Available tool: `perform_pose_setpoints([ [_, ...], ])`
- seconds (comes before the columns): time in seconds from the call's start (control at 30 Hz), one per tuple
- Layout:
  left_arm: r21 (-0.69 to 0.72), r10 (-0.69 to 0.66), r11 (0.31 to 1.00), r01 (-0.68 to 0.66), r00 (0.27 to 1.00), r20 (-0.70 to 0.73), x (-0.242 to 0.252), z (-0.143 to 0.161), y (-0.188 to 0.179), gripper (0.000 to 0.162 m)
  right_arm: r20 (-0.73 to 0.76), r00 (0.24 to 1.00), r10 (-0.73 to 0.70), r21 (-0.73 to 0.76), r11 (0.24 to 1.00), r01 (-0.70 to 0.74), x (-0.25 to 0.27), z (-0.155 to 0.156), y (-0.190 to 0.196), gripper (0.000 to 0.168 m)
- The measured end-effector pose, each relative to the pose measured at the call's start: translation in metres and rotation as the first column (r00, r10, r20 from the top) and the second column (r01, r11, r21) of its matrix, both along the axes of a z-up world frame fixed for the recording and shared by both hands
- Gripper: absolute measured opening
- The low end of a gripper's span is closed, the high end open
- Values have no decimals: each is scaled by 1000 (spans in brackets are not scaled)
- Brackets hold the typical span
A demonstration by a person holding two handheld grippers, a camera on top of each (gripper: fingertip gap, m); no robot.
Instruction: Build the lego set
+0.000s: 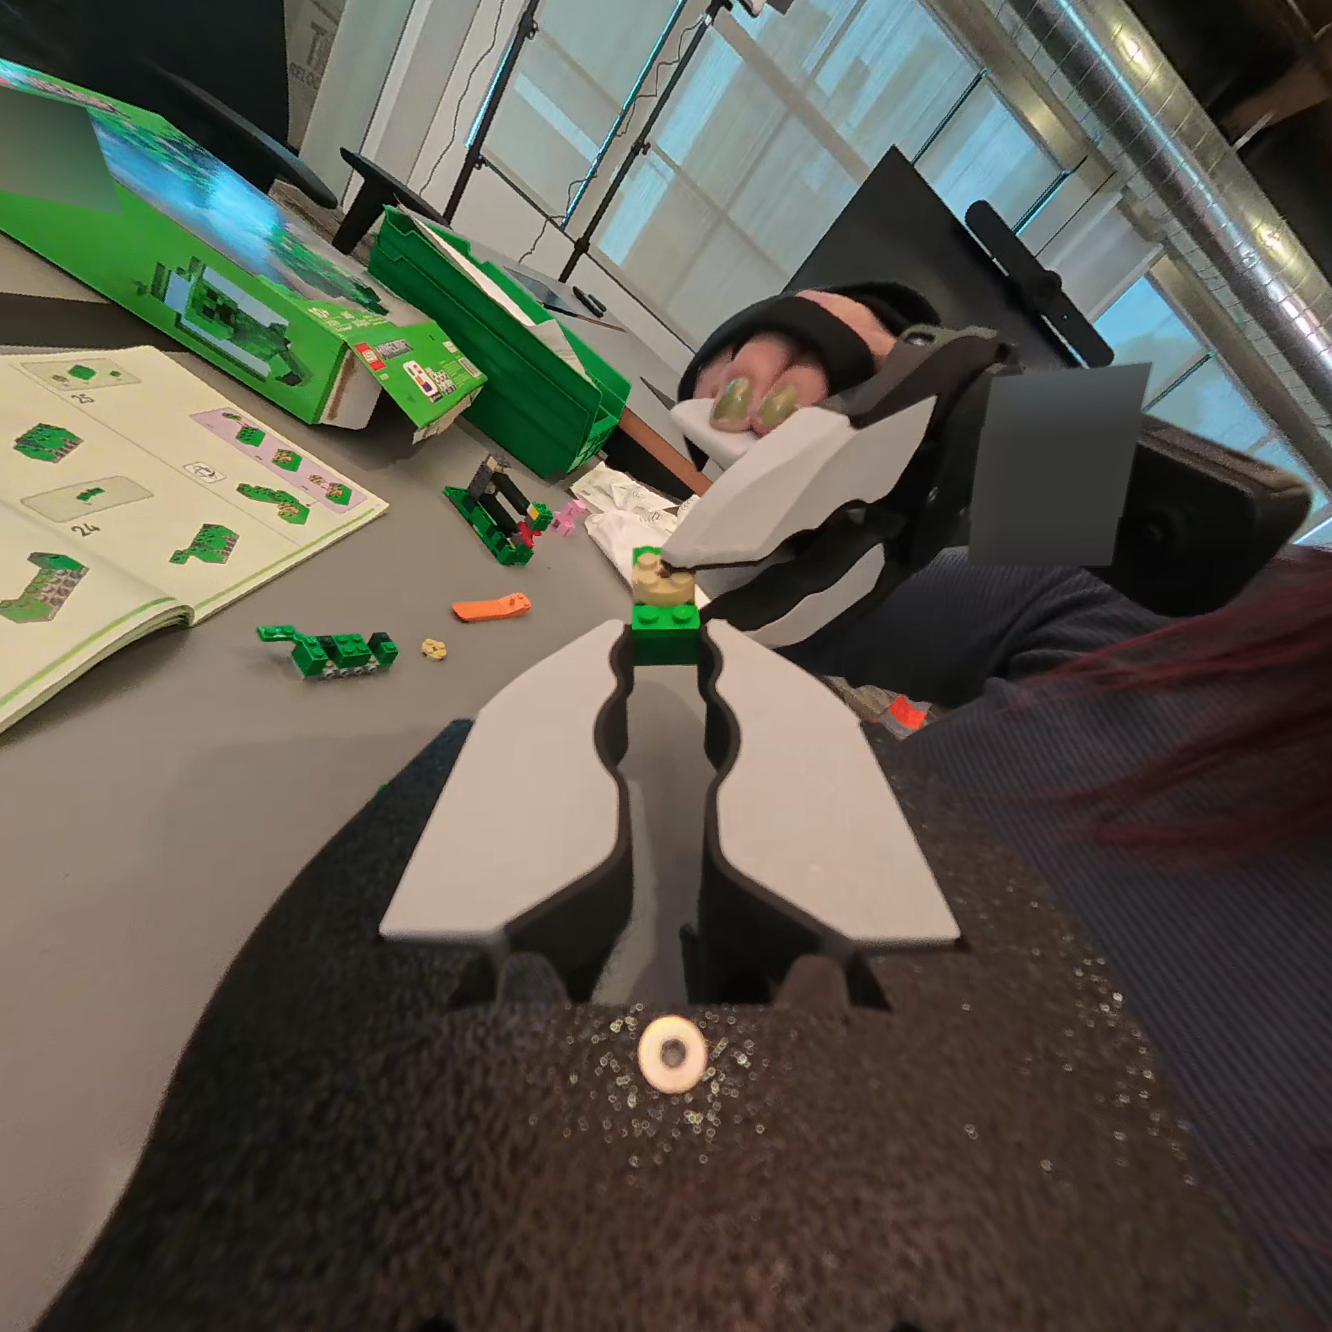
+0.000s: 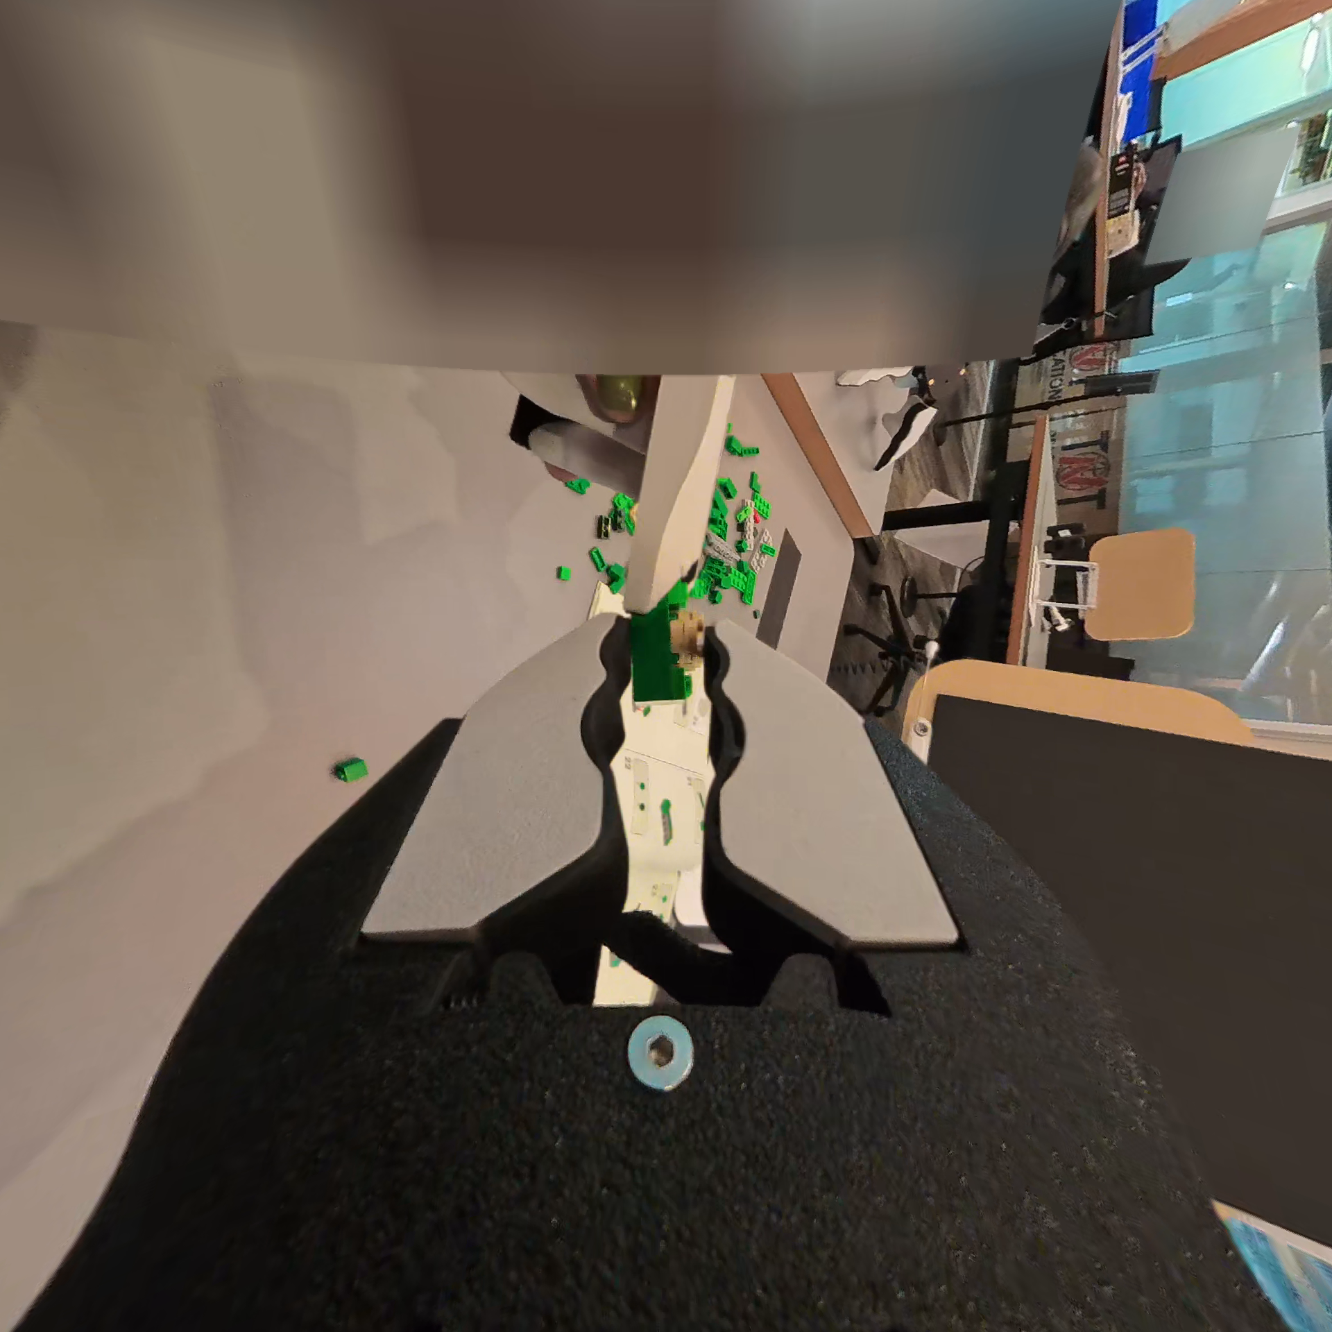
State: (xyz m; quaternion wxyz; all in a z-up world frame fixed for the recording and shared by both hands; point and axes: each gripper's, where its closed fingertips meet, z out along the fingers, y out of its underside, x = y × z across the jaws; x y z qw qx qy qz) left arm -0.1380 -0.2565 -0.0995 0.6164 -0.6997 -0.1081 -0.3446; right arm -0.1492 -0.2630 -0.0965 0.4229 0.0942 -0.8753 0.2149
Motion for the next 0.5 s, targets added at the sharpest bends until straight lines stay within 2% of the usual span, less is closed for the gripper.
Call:
perform_pose_setpoints([
  [0.2, -19, -11, 1000, 11, 1000, -10, 3, -4, 2, 16, -17, 999, 31, 75, 997, -30, 2, -3, 3, 18],
  [0.3, -17, -9, 1000, 9, 1000, -10, 2, -6, 4, 16, -24, 999, 24, 40, 999, -23, 1, -6, 3, 18],
  [0.33, -4, -9, 1000, 9, 1000, -4, 2, -5, 5, 16, -47, 999, 24, 3, 1000, -24, 1, -4, 4, 19],
  [0.4, 0, 9, 1000, -9, 999, -35, -1, -9, 8, 16, -56, 997, -59, -62, 996, 56, 0, -3, 20, 45],
  [0.47, -11, 60, 998, -61, 992, -114, -8, -21, 13, 16, 40, 978, -203, -222, 953, 207, -1, -8, 47, 49],
  [0.5, -10, 82, 996, -85, 985, -150, -11, -27, 16, 16, 89, 963, -253, -329, 906, 268, -1, -14, 61, 51],
])
